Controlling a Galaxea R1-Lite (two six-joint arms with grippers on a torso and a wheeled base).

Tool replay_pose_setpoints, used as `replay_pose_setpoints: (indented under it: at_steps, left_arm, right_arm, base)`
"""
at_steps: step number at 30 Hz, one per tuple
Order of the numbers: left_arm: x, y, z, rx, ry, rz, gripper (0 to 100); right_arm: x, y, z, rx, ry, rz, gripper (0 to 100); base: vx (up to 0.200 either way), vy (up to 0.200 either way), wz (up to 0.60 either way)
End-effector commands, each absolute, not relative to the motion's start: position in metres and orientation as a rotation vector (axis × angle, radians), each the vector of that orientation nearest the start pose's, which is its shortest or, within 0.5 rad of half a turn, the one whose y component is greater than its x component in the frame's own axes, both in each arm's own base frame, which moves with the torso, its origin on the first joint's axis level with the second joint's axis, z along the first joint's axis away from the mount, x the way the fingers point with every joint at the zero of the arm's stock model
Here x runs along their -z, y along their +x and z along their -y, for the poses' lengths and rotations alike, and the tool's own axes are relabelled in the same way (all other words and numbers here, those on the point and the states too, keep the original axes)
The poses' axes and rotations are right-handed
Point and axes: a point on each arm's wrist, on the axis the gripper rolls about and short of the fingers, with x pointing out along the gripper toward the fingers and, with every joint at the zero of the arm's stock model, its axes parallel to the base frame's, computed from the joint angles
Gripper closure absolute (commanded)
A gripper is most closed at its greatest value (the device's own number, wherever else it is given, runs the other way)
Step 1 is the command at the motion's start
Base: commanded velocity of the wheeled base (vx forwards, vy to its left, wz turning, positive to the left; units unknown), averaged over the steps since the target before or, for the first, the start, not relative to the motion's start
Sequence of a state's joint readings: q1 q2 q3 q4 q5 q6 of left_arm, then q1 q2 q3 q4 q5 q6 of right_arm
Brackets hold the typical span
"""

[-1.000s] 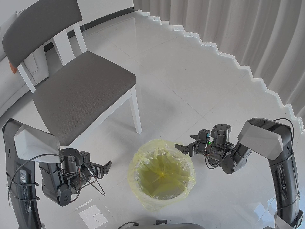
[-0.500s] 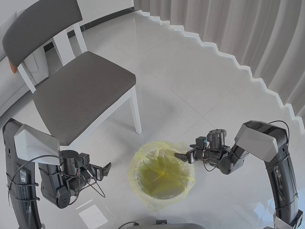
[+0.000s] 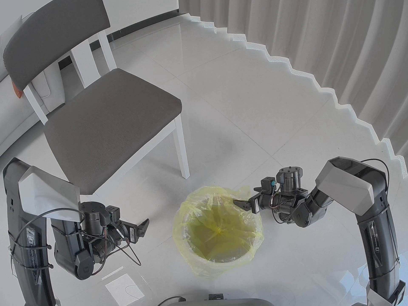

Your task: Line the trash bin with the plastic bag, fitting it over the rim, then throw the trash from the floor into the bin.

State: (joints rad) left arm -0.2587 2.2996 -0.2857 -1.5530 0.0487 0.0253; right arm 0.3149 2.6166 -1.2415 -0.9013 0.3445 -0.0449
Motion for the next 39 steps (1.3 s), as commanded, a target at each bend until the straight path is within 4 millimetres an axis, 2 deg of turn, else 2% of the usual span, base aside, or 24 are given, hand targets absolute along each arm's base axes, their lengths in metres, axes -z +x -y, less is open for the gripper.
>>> replay_pose_setpoints:
  at_steps: [1, 7, 15, 21, 33, 39]
  left_arm:
    - [0.011, 0.275, 0.072, 0.214, 0.094, -0.442, 0]
    - [0.012, 0.275, 0.072, 0.212, 0.094, -0.445, 0]
    - [0.011, 0.276, 0.072, 0.212, 0.093, -0.441, 0]
    - [0.012, 0.276, 0.073, 0.215, 0.095, -0.442, 0]
    - [0.016, 0.277, 0.074, 0.218, 0.096, -0.450, 0]
    - [0.017, 0.280, 0.076, 0.221, 0.094, -0.444, 0]
  right_arm:
    - [0.037, 0.434, -0.147, -0.654, -0.034, -0.435, 0]
    - [0.027, 0.437, -0.139, -0.636, -0.031, -0.415, 0]
    - [0.025, 0.443, -0.127, -0.608, -0.027, -0.406, 0]
    - [0.031, 0.444, -0.124, -0.602, -0.025, -0.420, 0]
    - [0.057, 0.447, -0.126, -0.610, -0.030, -0.518, 0]
    - [0.054, 0.455, -0.124, -0.608, -0.055, -0.584, 0]
  base:
    - [0.000, 0.000, 0.00]
    - [0.000, 0.000, 0.00]
    - [0.000, 0.000, 0.00]
    - [0.000, 0.000, 0.00]
    - [0.000, 0.000, 0.00]
    - [0.000, 0.000, 0.00]
